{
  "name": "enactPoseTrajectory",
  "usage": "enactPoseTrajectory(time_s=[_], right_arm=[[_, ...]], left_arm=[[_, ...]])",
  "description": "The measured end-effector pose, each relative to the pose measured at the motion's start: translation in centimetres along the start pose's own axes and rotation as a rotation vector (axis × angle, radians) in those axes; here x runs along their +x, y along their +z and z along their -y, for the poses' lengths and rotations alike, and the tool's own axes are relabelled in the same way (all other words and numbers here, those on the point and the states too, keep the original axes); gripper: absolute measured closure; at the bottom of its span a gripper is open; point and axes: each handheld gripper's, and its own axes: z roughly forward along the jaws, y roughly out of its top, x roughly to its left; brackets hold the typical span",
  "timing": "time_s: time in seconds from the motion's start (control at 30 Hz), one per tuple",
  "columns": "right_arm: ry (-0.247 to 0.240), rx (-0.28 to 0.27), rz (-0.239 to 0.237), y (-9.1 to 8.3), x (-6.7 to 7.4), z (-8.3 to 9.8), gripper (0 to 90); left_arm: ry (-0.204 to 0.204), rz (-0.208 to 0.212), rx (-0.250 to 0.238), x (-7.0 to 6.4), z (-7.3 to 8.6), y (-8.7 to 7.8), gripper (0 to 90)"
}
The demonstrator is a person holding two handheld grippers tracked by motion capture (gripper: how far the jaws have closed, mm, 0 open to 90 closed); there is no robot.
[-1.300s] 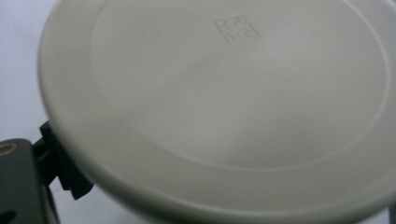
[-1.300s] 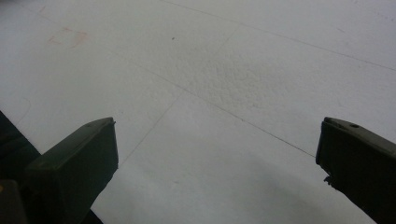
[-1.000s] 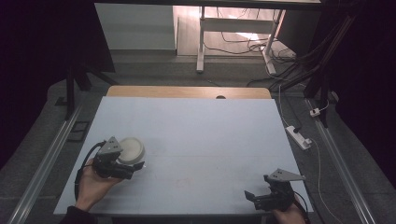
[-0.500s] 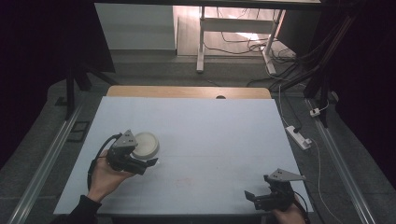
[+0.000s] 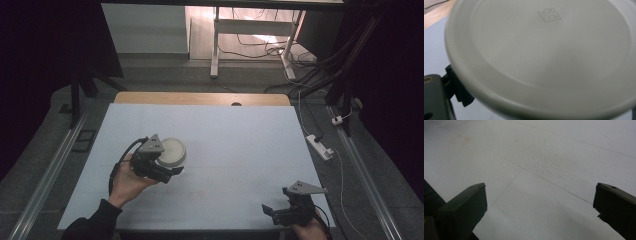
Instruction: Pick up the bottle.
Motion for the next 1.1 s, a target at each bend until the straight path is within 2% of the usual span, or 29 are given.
enactPoseTrajectory(time_s=[0.5, 0.8, 1.1], right_arm=[[-0.005, -0.001, -0.001, 0.0, 0.0, 0.0, 0.0], [-0.005, -0.001, 0.000, 0.0, 0.0, 0.0, 0.0], [-0.008, -0.001, 0.000, 0.0, 0.0, 0.0, 0.0]], left_arm=[[0.044, 0.055, 0.014, -0.5, -2.6, 2.6, 7.4], [0.060, 0.084, 0.020, -1.3, -3.3, 3.8, 7.4], [0.078, 0.110, 0.026, -2.0, -3.7, 4.2, 7.4]])
